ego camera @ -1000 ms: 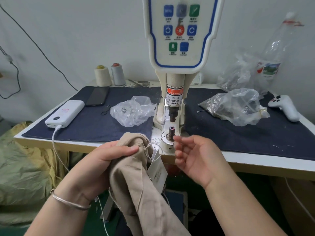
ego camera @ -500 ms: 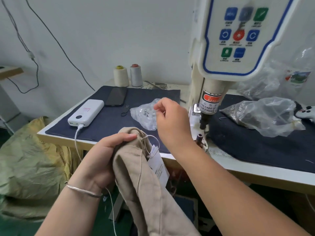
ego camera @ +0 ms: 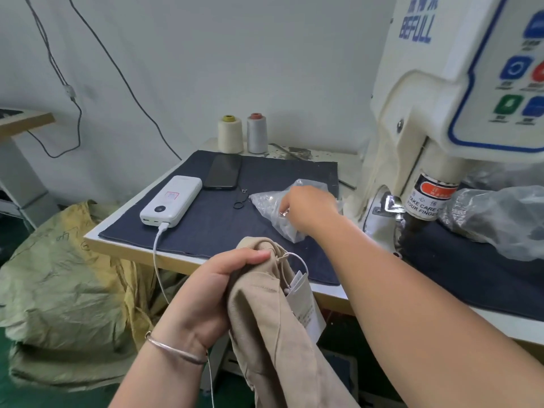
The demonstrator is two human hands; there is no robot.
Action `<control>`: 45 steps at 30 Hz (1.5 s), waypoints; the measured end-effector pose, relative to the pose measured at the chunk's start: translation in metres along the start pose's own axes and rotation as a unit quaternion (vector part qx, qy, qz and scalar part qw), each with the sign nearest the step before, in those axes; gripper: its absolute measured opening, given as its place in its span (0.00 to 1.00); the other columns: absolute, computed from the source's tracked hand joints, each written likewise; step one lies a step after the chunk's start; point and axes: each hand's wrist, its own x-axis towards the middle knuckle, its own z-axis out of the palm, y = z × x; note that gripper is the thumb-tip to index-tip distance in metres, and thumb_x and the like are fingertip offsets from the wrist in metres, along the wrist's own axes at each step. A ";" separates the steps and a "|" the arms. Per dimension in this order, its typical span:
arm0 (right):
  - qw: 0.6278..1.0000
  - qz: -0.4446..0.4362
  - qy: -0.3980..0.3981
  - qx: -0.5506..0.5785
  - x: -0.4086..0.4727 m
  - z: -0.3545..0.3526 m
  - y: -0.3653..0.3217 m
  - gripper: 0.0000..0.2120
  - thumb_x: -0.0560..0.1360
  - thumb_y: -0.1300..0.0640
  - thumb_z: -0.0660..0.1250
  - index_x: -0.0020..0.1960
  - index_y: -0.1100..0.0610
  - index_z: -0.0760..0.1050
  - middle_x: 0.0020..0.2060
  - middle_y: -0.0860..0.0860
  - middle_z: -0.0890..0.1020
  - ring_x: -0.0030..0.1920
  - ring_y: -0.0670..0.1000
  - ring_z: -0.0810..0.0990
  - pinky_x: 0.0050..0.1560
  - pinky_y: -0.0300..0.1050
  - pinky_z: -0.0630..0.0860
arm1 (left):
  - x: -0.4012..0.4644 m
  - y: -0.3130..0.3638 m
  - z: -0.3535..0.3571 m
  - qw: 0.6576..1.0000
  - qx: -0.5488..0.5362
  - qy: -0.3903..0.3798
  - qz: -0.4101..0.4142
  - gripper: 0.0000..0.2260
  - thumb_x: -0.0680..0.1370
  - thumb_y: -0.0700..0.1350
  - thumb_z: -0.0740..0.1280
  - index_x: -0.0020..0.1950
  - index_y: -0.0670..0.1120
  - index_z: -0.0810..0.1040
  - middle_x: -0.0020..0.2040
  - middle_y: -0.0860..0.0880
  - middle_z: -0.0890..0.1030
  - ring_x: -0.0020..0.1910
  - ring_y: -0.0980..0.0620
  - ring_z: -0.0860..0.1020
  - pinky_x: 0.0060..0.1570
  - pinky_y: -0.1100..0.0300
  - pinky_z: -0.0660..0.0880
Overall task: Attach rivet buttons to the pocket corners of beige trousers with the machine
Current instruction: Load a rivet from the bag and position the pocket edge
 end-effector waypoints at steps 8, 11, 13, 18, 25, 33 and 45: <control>0.996 0.031 0.066 -0.042 0.011 0.005 0.000 0.13 0.70 0.67 0.62 0.46 0.53 0.80 0.33 0.48 0.73 0.28 0.48 0.67 0.27 0.37 0.57 | 0.008 0.000 0.001 1.000 0.013 -0.003 -0.002 0.13 0.67 0.41 0.71 0.48 0.37 0.82 0.44 0.37 0.81 0.40 0.42 0.80 0.43 0.54 0.80; 0.993 0.037 0.094 -0.063 0.013 0.009 -0.003 0.09 0.72 0.67 0.64 0.40 0.53 0.72 0.31 0.47 0.69 0.27 0.48 0.65 0.27 0.38 0.57 | 0.011 0.003 0.003 1.000 0.015 -0.003 0.007 0.10 0.68 0.40 0.69 0.46 0.36 0.82 0.40 0.37 0.81 0.36 0.43 0.81 0.38 0.56 0.82; 0.993 0.031 0.096 -0.057 0.014 0.011 -0.004 0.10 0.73 0.66 0.63 0.41 0.53 0.69 0.33 0.48 0.70 0.29 0.49 0.66 0.27 0.39 0.56 | 0.013 0.004 0.004 1.000 0.013 -0.002 0.012 0.10 0.69 0.40 0.68 0.46 0.36 0.81 0.39 0.37 0.81 0.34 0.44 0.81 0.36 0.55 0.82; 0.996 0.018 0.083 -0.042 0.014 0.010 -0.003 0.09 0.73 0.66 0.63 0.43 0.52 0.72 0.32 0.48 0.72 0.29 0.50 0.68 0.27 0.38 0.59 | 0.015 0.002 0.003 1.000 0.023 -0.003 0.010 0.07 0.69 0.40 0.68 0.40 0.38 0.84 0.38 0.38 0.82 0.33 0.45 0.82 0.36 0.56 0.81; 0.997 -0.014 0.066 -0.039 0.014 0.014 -0.003 0.09 0.74 0.64 0.63 0.49 0.52 0.76 0.38 0.49 0.78 0.35 0.52 0.73 0.28 0.38 0.60 | 0.015 0.000 0.003 1.000 0.016 -0.001 -0.001 0.07 0.67 0.40 0.70 0.42 0.39 0.84 0.38 0.38 0.82 0.34 0.45 0.81 0.36 0.56 0.82; 0.997 -0.010 0.064 -0.050 0.015 0.017 -0.004 0.09 0.74 0.65 0.61 0.40 0.53 0.66 0.30 0.49 0.68 0.28 0.49 0.65 0.27 0.39 0.58 | 0.015 0.000 0.000 1.000 0.017 -0.005 -0.009 0.10 0.65 0.42 0.72 0.43 0.39 0.84 0.41 0.38 0.82 0.37 0.44 0.81 0.41 0.54 0.81; 0.998 0.001 0.047 -0.039 0.015 0.014 -0.003 0.08 0.74 0.65 0.62 0.41 0.55 0.66 0.31 0.49 0.70 0.29 0.49 0.68 0.26 0.40 0.59 | 0.015 -0.001 0.000 1.000 0.016 -0.005 -0.013 0.08 0.65 0.41 0.71 0.40 0.39 0.85 0.39 0.40 0.83 0.35 0.45 0.82 0.38 0.56 0.82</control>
